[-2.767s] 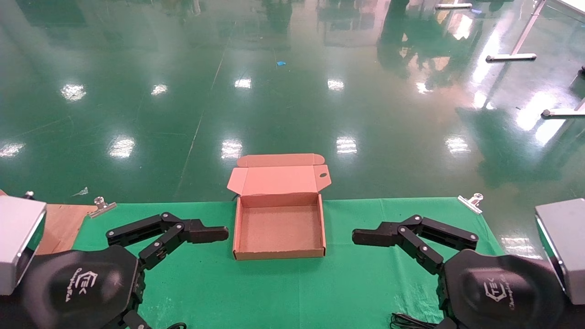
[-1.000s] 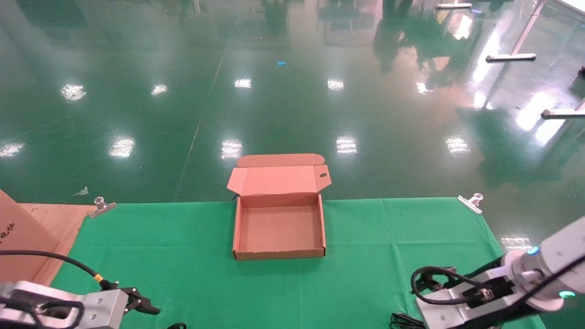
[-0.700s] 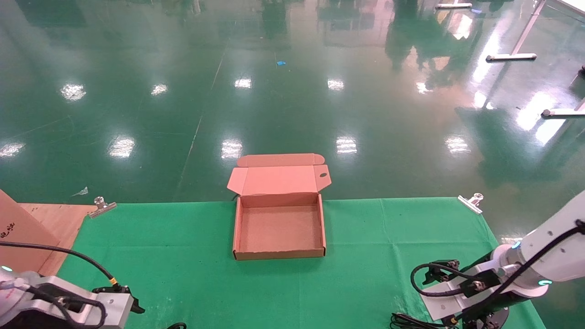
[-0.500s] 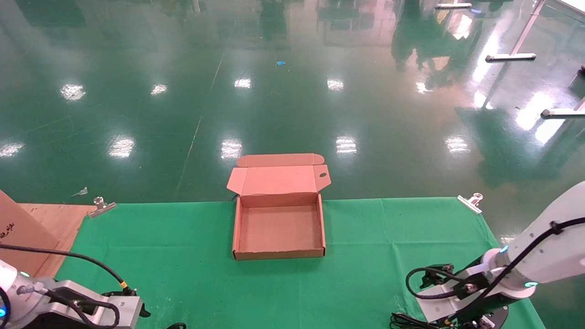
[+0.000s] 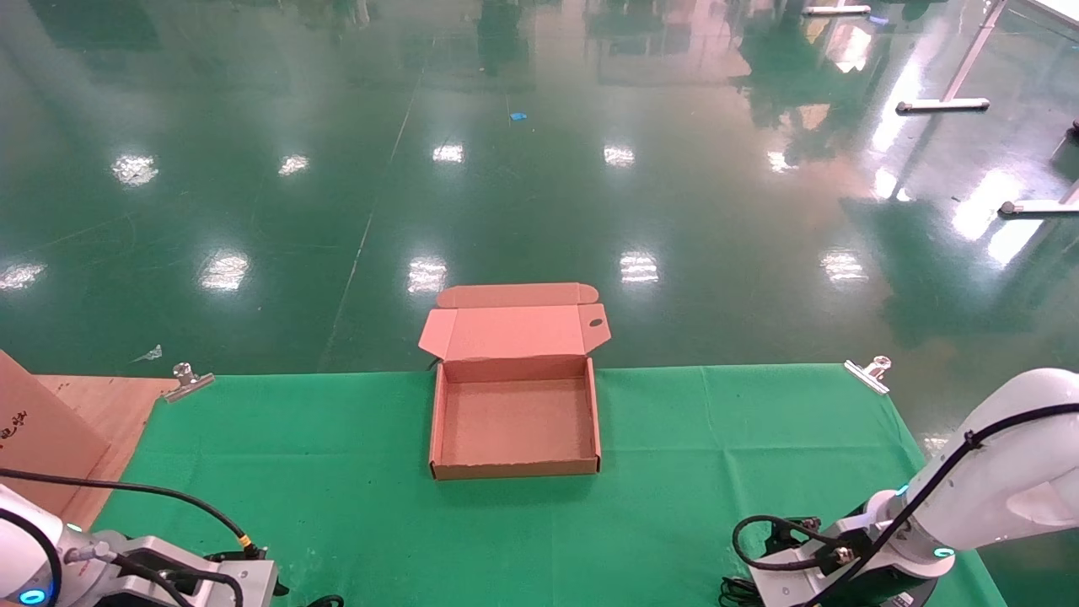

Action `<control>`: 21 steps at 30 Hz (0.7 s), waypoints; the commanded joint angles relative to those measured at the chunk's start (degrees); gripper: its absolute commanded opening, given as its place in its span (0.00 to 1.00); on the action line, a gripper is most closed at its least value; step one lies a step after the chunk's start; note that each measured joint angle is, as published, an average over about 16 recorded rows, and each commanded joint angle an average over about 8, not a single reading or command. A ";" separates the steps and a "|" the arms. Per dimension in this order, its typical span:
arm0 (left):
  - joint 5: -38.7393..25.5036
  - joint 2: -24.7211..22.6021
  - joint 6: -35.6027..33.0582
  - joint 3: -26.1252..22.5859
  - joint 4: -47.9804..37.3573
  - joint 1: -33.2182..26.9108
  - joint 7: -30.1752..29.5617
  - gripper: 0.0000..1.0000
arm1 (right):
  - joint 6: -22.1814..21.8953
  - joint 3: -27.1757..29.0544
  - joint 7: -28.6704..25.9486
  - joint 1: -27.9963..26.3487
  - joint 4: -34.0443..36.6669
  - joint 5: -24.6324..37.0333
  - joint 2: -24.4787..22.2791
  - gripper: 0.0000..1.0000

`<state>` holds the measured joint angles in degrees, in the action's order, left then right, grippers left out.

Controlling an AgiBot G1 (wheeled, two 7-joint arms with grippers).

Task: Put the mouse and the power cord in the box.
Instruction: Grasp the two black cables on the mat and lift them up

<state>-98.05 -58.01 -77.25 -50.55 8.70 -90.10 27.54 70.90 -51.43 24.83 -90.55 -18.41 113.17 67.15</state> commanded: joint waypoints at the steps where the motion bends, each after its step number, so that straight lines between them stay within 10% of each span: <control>1: -0.04 -0.63 0.67 -0.02 -1.50 0.03 0.97 1.00 | -0.82 0.19 1.27 -0.28 2.56 -0.30 0.78 1.00; 13: 0.03 -1.66 4.71 0.14 -6.00 -0.14 3.26 1.00 | -2.44 1.23 6.96 -1.83 11.14 -1.99 3.07 1.00; 15: 0.04 -1.84 4.99 0.15 -6.37 -0.10 3.52 0.89 | -2.65 1.32 7.59 -2.01 12.04 -2.13 3.29 0.84; 21: 0.39 -2.04 5.28 0.39 -7.25 0.29 4.29 0.14 | -3.35 1.30 9.06 -2.31 14.06 -2.09 3.98 0.09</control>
<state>-97.68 -60.00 -72.06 -50.18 1.55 -89.91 31.80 67.56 -50.11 33.74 -92.84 -4.46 111.05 71.06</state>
